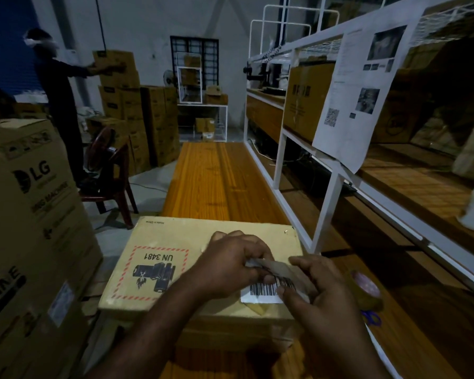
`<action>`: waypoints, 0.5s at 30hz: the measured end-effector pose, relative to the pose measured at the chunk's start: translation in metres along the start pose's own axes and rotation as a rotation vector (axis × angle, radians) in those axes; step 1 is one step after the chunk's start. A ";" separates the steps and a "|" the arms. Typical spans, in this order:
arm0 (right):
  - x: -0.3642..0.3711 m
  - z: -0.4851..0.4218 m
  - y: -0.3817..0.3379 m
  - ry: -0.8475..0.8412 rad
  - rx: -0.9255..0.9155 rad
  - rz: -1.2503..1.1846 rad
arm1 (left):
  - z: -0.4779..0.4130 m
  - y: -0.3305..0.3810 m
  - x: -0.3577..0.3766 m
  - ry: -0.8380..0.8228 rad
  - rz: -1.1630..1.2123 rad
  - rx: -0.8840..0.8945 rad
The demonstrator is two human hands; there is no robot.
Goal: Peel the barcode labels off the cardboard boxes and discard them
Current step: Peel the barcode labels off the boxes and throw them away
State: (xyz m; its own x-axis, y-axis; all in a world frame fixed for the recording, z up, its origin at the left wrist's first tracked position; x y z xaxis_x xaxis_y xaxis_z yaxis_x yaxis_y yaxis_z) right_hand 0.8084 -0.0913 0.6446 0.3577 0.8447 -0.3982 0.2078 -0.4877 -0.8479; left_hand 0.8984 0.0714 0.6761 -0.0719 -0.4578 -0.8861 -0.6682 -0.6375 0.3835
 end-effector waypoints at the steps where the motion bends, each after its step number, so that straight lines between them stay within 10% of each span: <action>1: 0.000 -0.002 -0.002 -0.033 -0.041 0.069 | 0.000 -0.001 0.001 0.008 0.023 -0.013; 15: 0.010 -0.004 -0.007 0.034 -0.119 0.192 | -0.002 -0.015 -0.016 -0.221 0.423 -0.148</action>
State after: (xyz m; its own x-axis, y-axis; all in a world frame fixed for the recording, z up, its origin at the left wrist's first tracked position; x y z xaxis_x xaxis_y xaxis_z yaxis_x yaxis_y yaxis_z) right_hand 0.8143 -0.0802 0.6477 0.4316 0.7265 -0.5346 0.2383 -0.6635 -0.7092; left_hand 0.9109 0.0871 0.6855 -0.4796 -0.5634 -0.6727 -0.4352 -0.5130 0.7399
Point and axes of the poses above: each hand's wrist, its own z-axis away from the middle knuckle, its own x-axis out of the palm, y = z × x, the point moved 2 cm from there along -z, towards the middle knuckle, and after that the axes turned 7 degrees about -z, right-handed, at the moved point
